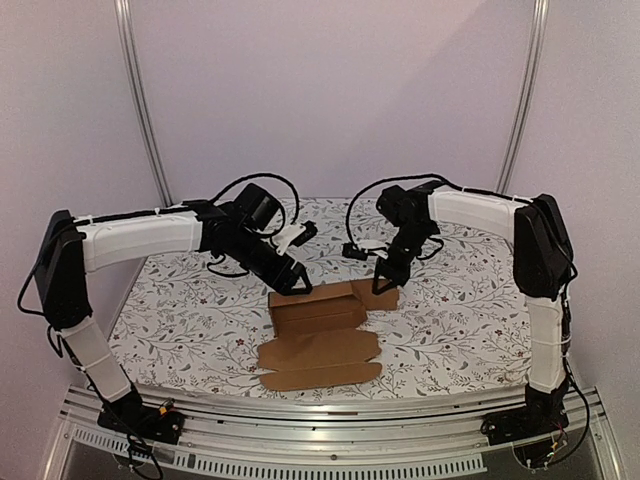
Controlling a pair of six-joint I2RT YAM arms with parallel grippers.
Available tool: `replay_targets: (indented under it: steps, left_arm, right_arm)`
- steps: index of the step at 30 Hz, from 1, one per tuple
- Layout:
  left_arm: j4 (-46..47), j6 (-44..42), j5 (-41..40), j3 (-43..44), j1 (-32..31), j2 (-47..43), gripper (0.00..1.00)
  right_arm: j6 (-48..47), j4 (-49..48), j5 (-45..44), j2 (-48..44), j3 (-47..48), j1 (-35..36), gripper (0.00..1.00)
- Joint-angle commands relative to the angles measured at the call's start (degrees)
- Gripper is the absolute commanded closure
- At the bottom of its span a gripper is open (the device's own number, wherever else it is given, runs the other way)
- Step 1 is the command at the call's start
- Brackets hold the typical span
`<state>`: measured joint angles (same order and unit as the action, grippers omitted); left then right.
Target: Fold the paper box
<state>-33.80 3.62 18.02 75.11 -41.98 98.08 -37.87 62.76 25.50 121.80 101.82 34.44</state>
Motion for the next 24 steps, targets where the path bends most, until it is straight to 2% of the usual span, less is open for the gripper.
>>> replay_targets:
  steps: [1, 4, 8, 12, 19, 24]
  left_arm:
    - [3.05, -0.89, 3.17, -0.23, -1.39, 4.04, 0.32]
    - [3.58, -0.97, 2.46, -0.59, -2.92, 5.43, 0.31]
    - [5.58, -0.54, -2.29, -2.1, -5.44, 6.02, 0.29]
    - [8.91, 2.43, -6.01, -3.23, -6.89, 5.77, 0.32]
    - [13.33, 6.74, -10.03, -4.21, -8.36, 5.83, 0.36]
    - [13.84, 8.27, -12.54, -4.26, -8.39, 6.97, 0.38]
  right_arm:
    - [5.3, -5.6, -6.89, 0.59, -0.14, 1.87, 1.0]
    - [10.66, -8.76, -9.62, 1.09, 0.12, 1.86, 1.0]
    - [15.24, -12.57, -11.94, 0.06, -0.44, 1.98, 1.0]
    - [23.56, -14.16, -15.78, 0.62, 0.95, 2.03, 1.0]
    - [34.35, -12.1, -12.81, 2.97, 2.13, 2.49, 0.99]
    - [39.46, -12.34, -8.6, 1.83, -0.41, 2.53, 0.93]
